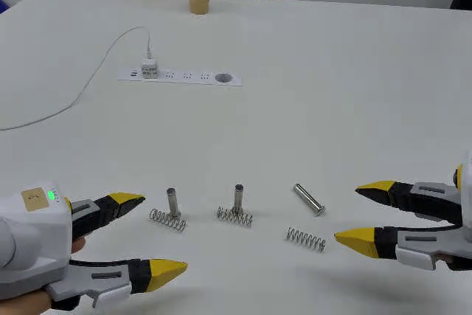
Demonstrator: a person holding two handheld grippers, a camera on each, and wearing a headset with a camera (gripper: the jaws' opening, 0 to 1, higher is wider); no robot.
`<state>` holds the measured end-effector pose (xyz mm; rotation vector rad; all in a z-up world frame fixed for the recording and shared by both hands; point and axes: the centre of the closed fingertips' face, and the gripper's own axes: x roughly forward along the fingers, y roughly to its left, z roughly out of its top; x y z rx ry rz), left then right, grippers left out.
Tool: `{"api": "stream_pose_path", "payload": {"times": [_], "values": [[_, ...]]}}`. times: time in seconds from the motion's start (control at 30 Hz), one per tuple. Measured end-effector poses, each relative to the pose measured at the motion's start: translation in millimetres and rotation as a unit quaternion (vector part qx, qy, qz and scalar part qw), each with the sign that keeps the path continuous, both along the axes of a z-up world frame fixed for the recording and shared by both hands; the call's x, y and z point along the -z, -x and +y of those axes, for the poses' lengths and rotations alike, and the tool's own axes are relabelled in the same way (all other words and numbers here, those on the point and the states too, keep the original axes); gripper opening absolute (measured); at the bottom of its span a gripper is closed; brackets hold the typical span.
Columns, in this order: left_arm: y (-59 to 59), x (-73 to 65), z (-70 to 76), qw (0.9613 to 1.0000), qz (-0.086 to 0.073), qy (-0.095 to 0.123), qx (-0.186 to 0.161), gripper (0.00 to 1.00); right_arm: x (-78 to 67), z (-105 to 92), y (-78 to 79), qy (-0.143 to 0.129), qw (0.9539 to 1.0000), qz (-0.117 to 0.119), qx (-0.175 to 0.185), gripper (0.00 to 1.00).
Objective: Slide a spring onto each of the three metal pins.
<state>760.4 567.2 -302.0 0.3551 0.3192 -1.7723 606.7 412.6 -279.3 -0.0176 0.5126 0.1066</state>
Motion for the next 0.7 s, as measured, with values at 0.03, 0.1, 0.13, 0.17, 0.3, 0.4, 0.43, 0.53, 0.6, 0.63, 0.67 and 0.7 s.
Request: {"api": "stream_pose_path", "payload": {"times": [0.03, 0.1, 0.13, 0.17, 0.3, 0.4, 0.43, 0.53, 0.6, 0.63, 0.67, 0.7], "values": [[-0.1, 0.0, 0.1, 1.0, 0.0, 0.0, 0.0, 0.72, -0.7, -0.4, -0.4, 0.001, 1.0, 0.0, 0.0, 0.51], [-0.2, -0.2, 0.3, 1.0, 0.0, -0.001, 0.0, 0.72, -2.1, -3.3, -2.1, 0.004, 1.0, 0.003, 0.003, 0.5], [-0.2, -0.3, 0.4, 1.0, 0.0, -0.001, 0.0, 0.72, -2.8, -4.9, -3.2, 0.004, 1.0, 0.004, 0.003, 0.48], [-0.3, -0.8, 0.2, 1.0, 0.0, 0.0, 0.0, 0.72, -3.9, -6.5, -4.9, 0.004, 1.0, 0.005, 0.004, 0.48], [-0.4, -1.5, -0.5, 1.0, 0.0, 0.001, -0.001, 0.72, -7.0, -10.4, -12.4, 0.006, 0.9999, 0.006, 0.01, 0.45], [0.4, -1.5, -0.5, 1.0, 0.0, 0.001, -0.001, 0.72, -7.7, -11.2, -19.7, 0.008, 0.9999, 0.006, 0.012, 0.44], [0.7, -1.4, -0.5, 1.0, -0.001, 0.001, -0.001, 0.72, -7.8, -11.3, -21.4, 0.008, 0.9999, 0.007, 0.011, 0.44], [1.1, -1.4, -0.1, 1.0, -0.001, 0.001, -0.001, 0.72, -7.5, -12.8, -26.6, 0.01, 0.9998, 0.01, 0.014, 0.43], [1.8, -1.6, 0.1, 1.0, 0.0, 0.001, -0.001, 0.72, -7.3, -14.4, -30.4, 0.011, 0.9997, 0.013, 0.016, 0.42], [2.0, -1.6, 0.3, 1.0, 0.0, 0.001, -0.001, 0.72, -7.3, -15.4, -32.0, 0.013, 0.9997, 0.014, 0.017, 0.42], [2.2, -1.7, 0.5, 1.0, 0.0, 0.001, -0.002, 0.72, -7.2, -17.0, -34.1, 0.014, 0.9996, 0.016, 0.019, 0.41], [2.4, -1.9, 0.6, 1.0, 0.0, 0.001, -0.002, 0.72, -7.4, -17.8, -35.8, 0.014, 0.9996, 0.016, 0.019, 0.4]]}}
